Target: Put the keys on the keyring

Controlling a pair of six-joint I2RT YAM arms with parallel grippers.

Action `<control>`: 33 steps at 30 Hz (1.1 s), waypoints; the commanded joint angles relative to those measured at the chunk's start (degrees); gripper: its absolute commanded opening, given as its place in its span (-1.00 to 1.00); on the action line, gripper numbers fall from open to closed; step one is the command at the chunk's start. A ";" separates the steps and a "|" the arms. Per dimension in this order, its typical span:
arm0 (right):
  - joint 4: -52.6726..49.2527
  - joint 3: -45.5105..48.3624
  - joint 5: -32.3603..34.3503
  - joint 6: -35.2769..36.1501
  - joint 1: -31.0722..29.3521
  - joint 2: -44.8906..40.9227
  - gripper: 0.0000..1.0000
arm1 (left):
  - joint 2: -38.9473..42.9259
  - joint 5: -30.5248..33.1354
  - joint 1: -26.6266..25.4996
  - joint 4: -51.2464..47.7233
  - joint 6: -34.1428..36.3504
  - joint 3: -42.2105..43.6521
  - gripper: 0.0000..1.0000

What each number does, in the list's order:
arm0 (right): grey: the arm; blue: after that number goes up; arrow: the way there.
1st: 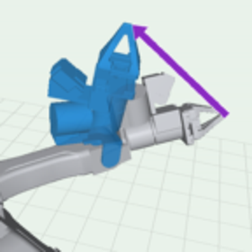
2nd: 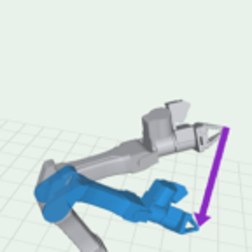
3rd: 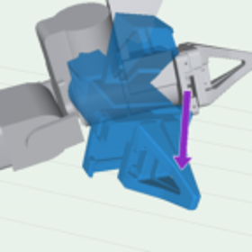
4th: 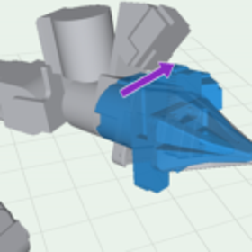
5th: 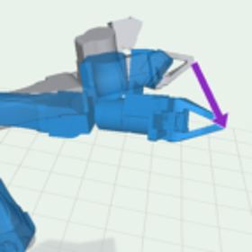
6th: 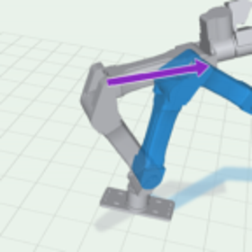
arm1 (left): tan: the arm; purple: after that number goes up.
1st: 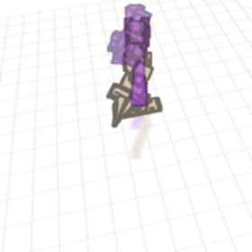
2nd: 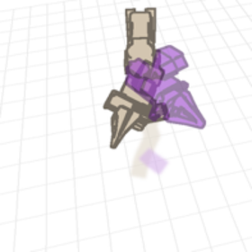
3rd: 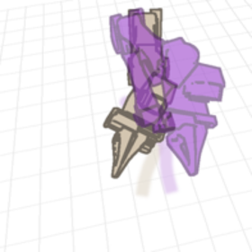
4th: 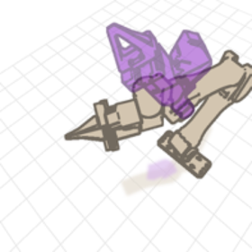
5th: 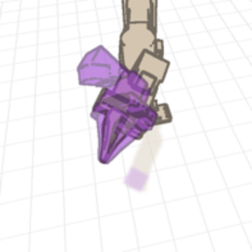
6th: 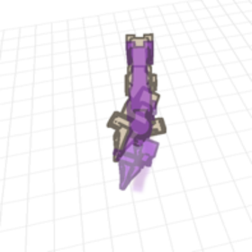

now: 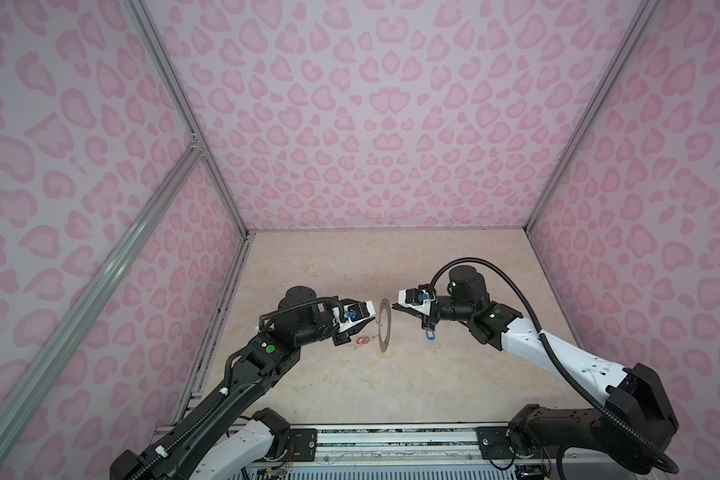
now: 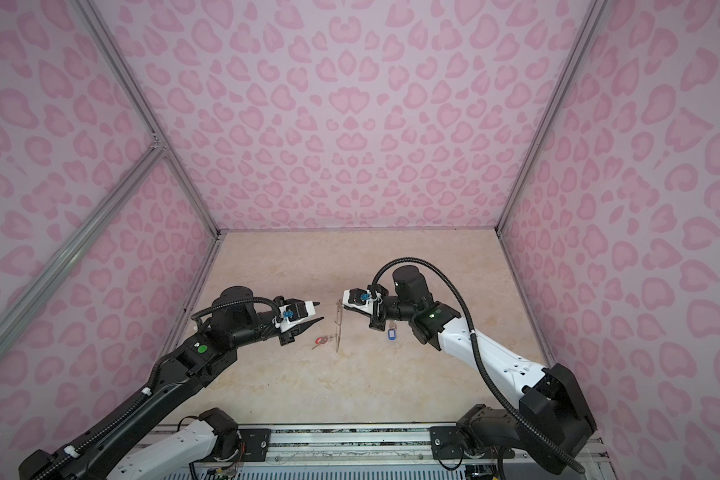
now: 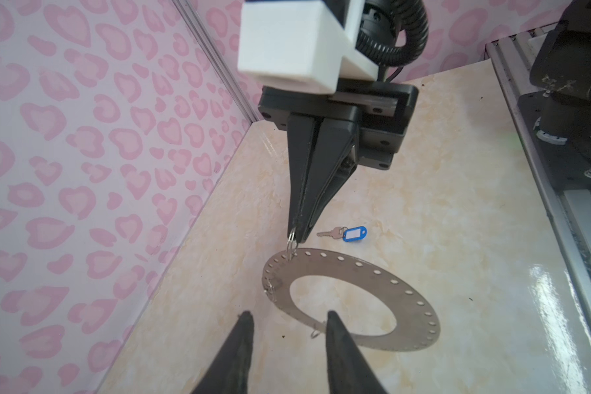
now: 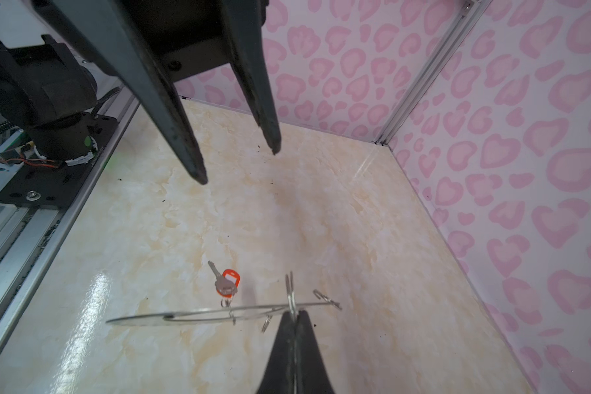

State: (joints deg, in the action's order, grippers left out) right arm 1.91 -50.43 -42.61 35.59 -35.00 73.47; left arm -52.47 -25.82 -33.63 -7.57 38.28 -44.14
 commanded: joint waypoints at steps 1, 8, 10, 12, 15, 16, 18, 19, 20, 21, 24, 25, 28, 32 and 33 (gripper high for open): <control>1.71 1.07 -0.90 -0.26 -0.35 -1.34 -1.00 | -0.46 3.95 -1.71 0.92 2.79 -0.25 -0.35; 6.15 4.80 -0.81 -2.06 -1.26 -3.42 -1.00 | -2.83 5.31 -4.22 2.07 2.52 -0.73 -0.39; 6.17 5.06 -0.81 -2.18 -1.55 -3.61 -1.00 | -3.41 5.26 -4.64 2.38 2.18 -0.94 -0.41; 6.31 5.15 -0.55 -2.44 -1.70 -3.76 -1.00 | -4.06 5.00 -5.12 2.55 2.06 -1.34 -0.42; 6.24 5.14 -0.46 -2.59 -1.73 -3.88 -1.00 | -4.64 4.91 -5.96 2.65 2.05 -1.69 -0.44; 6.20 5.03 -0.46 -2.70 -1.75 -3.93 -1.00 | -4.82 4.87 -6.21 2.65 2.13 -1.80 -0.45; 6.22 4.95 -0.70 -2.81 -1.84 -3.86 -1.00 | -5.14 4.90 -6.67 2.65 2.32 -1.91 -0.45; 6.26 4.96 -0.72 -2.85 -1.93 -3.94 -1.00 | -5.34 4.99 -6.92 2.65 2.37 -2.00 -0.45; 6.34 4.98 -0.72 -2.88 -2.07 -3.97 -1.00 | -5.53 5.08 -7.06 2.66 2.34 -2.15 -0.46; 6.58 5.07 -0.72 -3.06 -2.13 -4.03 -1.00 | -5.78 5.18 -7.22 2.69 2.31 -2.22 -0.48; 6.67 5.00 -0.72 -3.10 -2.35 -4.08 -1.00 | -6.21 5.08 -7.63 2.89 2.24 -2.43 -0.51; 6.39 4.88 -0.63 -2.93 -2.46 -4.06 -1.00 | -6.33 5.04 -7.68 3.04 2.15 -2.49 -0.52; 5.48 4.62 -0.63 -2.54 -2.61 -4.19 -1.00 | -6.81 5.08 -7.88 3.26 1.79 -2.79 -0.55; 4.74 4.34 -0.72 -2.27 -2.78 -4.35 -1.00 | -7.38 5.43 -8.03 3.44 1.27 -3.23 -0.60; 4.57 4.25 -0.76 -2.20 -2.79 -4.30 -1.00 | -7.47 5.44 -8.12 3.44 1.19 -3.32 -0.62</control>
State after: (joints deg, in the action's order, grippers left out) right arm 5.98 -45.82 -42.68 33.19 -37.76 69.36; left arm -59.66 -20.58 -41.65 -5.89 40.10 -46.44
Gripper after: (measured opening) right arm 0.047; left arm 0.194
